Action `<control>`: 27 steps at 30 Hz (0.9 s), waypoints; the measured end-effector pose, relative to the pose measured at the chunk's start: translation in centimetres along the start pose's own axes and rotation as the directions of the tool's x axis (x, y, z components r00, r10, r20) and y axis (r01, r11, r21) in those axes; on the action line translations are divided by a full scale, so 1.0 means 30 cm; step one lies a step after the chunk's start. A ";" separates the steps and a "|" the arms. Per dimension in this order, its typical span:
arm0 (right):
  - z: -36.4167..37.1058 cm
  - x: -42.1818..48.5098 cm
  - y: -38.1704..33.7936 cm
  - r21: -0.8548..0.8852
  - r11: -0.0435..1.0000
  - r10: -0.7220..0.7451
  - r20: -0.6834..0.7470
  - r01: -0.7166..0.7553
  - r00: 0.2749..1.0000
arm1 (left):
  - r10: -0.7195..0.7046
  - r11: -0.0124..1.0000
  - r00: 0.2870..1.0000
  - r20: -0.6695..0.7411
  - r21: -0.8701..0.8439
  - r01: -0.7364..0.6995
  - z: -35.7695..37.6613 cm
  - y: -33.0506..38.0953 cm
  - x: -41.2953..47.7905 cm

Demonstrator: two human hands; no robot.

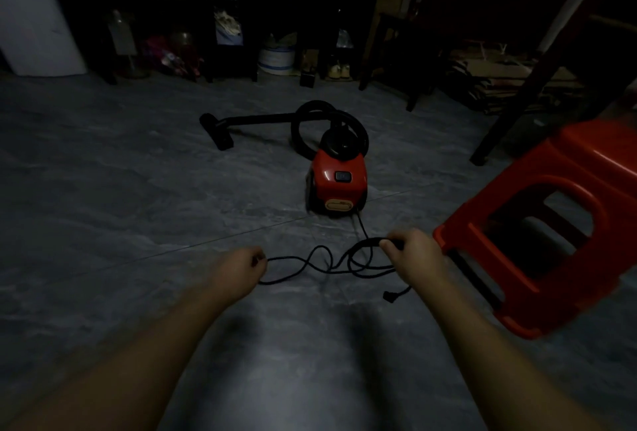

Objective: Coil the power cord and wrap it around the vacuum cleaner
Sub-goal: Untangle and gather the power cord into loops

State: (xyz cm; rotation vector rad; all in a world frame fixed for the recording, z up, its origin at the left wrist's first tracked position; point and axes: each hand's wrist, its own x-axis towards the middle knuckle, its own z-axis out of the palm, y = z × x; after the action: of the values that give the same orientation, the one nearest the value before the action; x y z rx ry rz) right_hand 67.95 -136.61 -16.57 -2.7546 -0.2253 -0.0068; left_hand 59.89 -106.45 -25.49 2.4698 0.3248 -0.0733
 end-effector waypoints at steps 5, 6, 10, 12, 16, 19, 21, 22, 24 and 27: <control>-0.014 0.002 -0.101 0.139 0.984 -0.114 0.012 0.111 0.993 | 0.177 0.971 0.983 -0.046 -0.158 -0.182 -0.002 0.140 0.007; -0.017 -0.001 -0.124 0.187 0.973 -0.140 0.014 0.135 0.990 | 0.189 0.961 0.980 -0.056 -0.192 -0.197 -0.004 0.166 0.002; -0.024 -0.016 -0.200 0.302 0.930 -0.231 0.041 0.208 0.972 | 0.244 0.930 0.963 -0.114 -0.252 -0.266 -0.029 0.234 -0.011; -0.020 -0.015 -0.230 0.372 0.901 -0.255 0.039 0.223 0.966 | 0.271 0.893 0.955 -0.123 -0.339 -0.297 -0.047 0.250 -0.014; -0.023 -0.004 -0.273 0.575 0.796 -0.233 0.002 0.190 0.972 | 0.232 0.849 0.945 -0.230 -0.426 -0.312 -0.094 0.258 -0.010; -0.034 0.010 -0.301 0.722 0.675 -0.179 -0.036 0.149 0.983 | 0.145 0.806 0.951 -0.272 -0.526 -0.273 -0.157 0.261 -0.005; -0.038 0.021 -0.323 0.790 0.604 -0.139 -0.031 0.110 0.990 | 0.109 0.756 0.959 -0.263 -0.604 -0.252 -0.192 0.264 -0.013; -0.041 0.022 -0.335 0.805 0.586 -0.124 -0.025 0.093 0.992 | 0.096 0.732 0.959 -0.267 -0.634 -0.250 -0.208 0.272 -0.022; -0.041 0.026 -0.357 0.818 0.570 -0.098 -0.016 0.069 0.995 | 0.058 0.706 0.962 -0.268 -0.670 -0.229 -0.233 0.289 -0.038; -0.036 0.042 -0.366 0.829 0.556 -0.074 -0.029 0.065 0.997 | 0.003 0.667 0.980 -0.197 -0.730 -0.148 -0.276 0.322 -0.067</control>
State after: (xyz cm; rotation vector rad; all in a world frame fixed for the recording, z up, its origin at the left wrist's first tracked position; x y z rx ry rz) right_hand 67.50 -126.74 -11.50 -1.7723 -0.2548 0.0748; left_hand 60.14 -109.26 -12.94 1.6550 0.2557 0.2765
